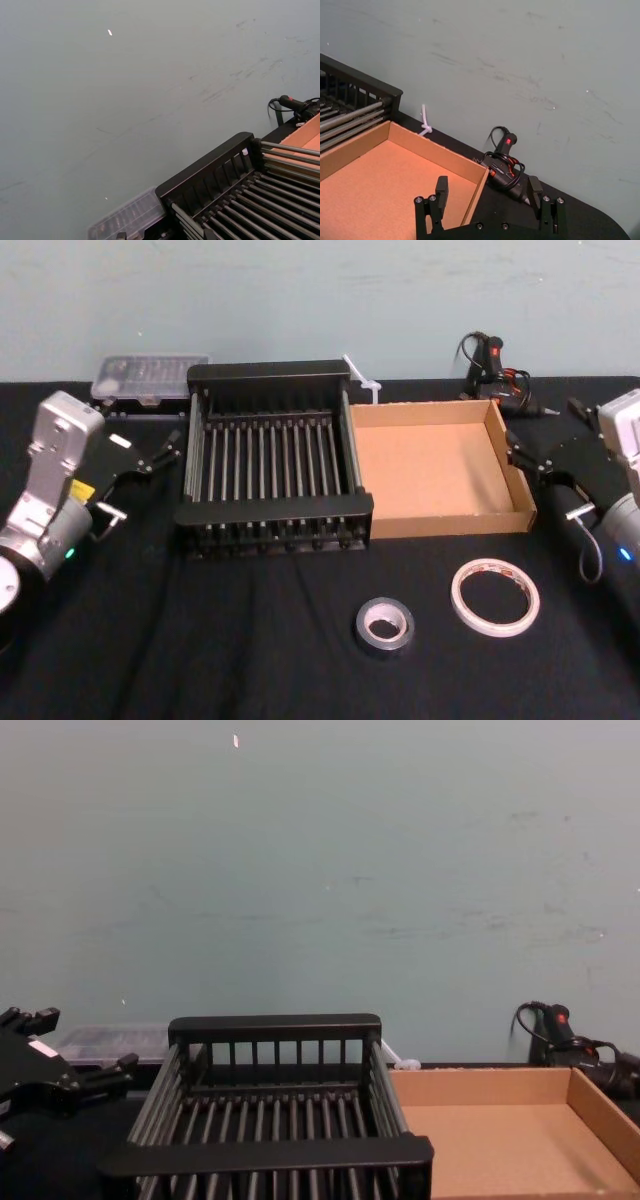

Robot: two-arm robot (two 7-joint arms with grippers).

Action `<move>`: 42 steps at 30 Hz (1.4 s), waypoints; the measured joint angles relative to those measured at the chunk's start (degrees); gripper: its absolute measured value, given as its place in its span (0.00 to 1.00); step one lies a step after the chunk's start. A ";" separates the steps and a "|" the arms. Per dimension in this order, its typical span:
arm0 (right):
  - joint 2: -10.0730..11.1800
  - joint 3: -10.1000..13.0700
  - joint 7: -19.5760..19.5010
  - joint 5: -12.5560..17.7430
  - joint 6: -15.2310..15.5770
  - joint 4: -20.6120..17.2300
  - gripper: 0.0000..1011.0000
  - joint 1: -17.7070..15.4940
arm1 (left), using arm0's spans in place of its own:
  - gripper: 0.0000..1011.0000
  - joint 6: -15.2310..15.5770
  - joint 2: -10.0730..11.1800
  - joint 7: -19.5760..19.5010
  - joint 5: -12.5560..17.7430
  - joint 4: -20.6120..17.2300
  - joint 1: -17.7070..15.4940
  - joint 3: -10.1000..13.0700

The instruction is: Pick up the white tape and place it into the black box , Pick up the silver tape and place it into the brown box.

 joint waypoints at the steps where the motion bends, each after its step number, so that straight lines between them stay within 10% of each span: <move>1: 0.13 0.46 0.22 0.27 0.12 -0.59 0.99 -0.45 | 0.99 0.00 0.00 0.00 0.00 0.00 0.00 0.00; 26: 9.49 11.46 6.35 9.29 10.26 -20.38 0.99 -18.18 | 0.99 0.00 0.00 0.00 0.00 0.00 0.00 0.00; 42: 9.40 12.65 10.04 12.14 17.27 -22.79 0.99 -23.51 | 0.99 0.00 0.00 0.00 0.00 0.00 0.00 0.00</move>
